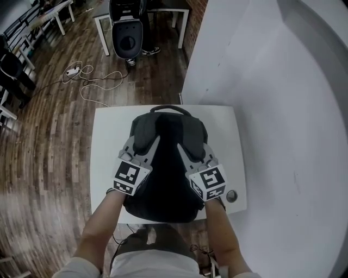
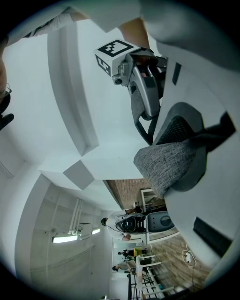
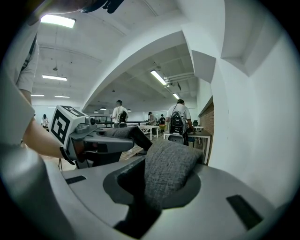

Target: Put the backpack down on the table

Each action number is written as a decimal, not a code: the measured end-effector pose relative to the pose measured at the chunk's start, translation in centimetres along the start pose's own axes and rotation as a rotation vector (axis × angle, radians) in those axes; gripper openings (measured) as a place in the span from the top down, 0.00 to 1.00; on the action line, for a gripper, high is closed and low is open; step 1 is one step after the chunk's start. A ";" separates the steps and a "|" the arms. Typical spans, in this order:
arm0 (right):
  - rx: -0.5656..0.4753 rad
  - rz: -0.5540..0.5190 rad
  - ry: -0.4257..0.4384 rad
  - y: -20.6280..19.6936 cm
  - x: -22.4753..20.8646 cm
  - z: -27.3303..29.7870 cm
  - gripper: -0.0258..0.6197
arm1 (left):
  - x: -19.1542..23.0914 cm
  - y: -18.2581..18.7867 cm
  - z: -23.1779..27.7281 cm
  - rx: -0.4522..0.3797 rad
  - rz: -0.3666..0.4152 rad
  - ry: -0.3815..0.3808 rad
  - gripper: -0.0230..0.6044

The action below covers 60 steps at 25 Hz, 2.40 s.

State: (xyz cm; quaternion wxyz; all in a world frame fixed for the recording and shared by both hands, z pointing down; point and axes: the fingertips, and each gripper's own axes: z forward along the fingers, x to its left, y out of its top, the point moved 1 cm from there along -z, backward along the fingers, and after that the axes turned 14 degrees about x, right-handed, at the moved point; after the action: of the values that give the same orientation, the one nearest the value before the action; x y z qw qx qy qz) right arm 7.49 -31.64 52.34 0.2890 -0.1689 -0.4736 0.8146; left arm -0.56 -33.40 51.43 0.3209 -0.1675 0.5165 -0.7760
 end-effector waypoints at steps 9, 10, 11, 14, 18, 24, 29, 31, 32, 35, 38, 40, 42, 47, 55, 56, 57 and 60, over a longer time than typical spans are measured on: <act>0.050 0.018 -0.023 -2.2 2.3 -0.9 0.83 | -1.4 -2.7 -1.9 0.066 -0.003 -0.017 0.91; 0.053 0.020 -0.027 -2.5 2.4 -1.0 0.83 | -1.6 -3.1 -2.0 0.075 -0.003 -0.020 0.90; 0.055 0.021 -0.031 -2.7 2.5 -1.1 0.82 | -1.8 -3.5 -2.2 0.084 -0.004 -0.023 0.90; 0.064 0.032 -0.042 -3.0 3.0 -1.5 0.81 | -2.1 -4.4 -2.7 0.108 -0.011 -0.024 0.89; 0.068 0.047 -0.064 -3.3 3.5 -2.0 0.79 | -2.6 -5.5 -3.0 0.131 -0.015 -0.021 0.86; 0.106 0.066 -0.091 -4.0 3.7 -2.2 0.74 | -2.6 -6.3 -3.3 0.142 -0.036 -0.005 0.80; 0.150 0.073 -0.116 -5.0 3.4 -2.4 0.69 | -2.8 -7.1 -2.6 0.163 -0.067 -0.017 0.73; 0.158 0.073 -0.121 -5.3 3.2 -2.5 0.67 | -2.9 -7.5 -2.4 0.168 -0.093 -0.025 0.68; 0.161 0.074 -0.123 -5.5 3.0 -2.6 0.66 | -3.1 -7.7 -2.4 0.177 -0.105 -0.030 0.66; 0.173 0.074 -0.124 -5.8 2.9 -2.7 0.64 | -3.5 -8.6 -2.3 0.210 -0.126 -0.037 0.59; 0.178 0.064 -0.126 -5.9 2.9 -2.6 0.63 | -3.3 -8.7 -2.2 0.211 -0.142 -0.034 0.55; 0.175 0.065 -0.126 -5.9 2.8 -2.7 0.62 | -3.1 -8.6 -2.1 0.208 -0.151 -0.033 0.51; 0.176 0.072 -0.118 -6.1 2.8 -2.9 0.62 | -3.1 -8.7 -2.1 0.207 -0.157 -0.029 0.49; 0.186 0.081 -0.104 -5.7 3.0 -3.3 0.59 | -3.4 -8.3 -2.5 0.198 -0.150 -0.032 0.45; 0.167 0.148 -0.080 -5.6 3.4 -4.9 0.59 | -3.1 -7.7 -4.2 0.172 -0.162 -0.022 0.41; 0.166 0.154 -0.081 -5.6 3.5 -5.1 0.59 | -3.2 -7.7 -4.4 0.173 -0.162 -0.021 0.41; 0.165 0.159 -0.081 -5.6 3.6 -5.4 0.59 | -3.2 -7.6 -4.7 0.173 -0.161 -0.021 0.41; 0.159 0.171 -0.084 -5.8 4.1 -6.1 0.59 | -3.3 -7.3 -5.5 0.167 -0.155 -0.021 0.41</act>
State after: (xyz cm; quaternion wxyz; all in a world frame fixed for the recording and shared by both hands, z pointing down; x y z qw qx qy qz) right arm 9.44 -22.74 54.35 0.2112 -0.1509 -0.4029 0.8777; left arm -3.79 -25.47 56.03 0.2784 -0.1878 0.4322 -0.8369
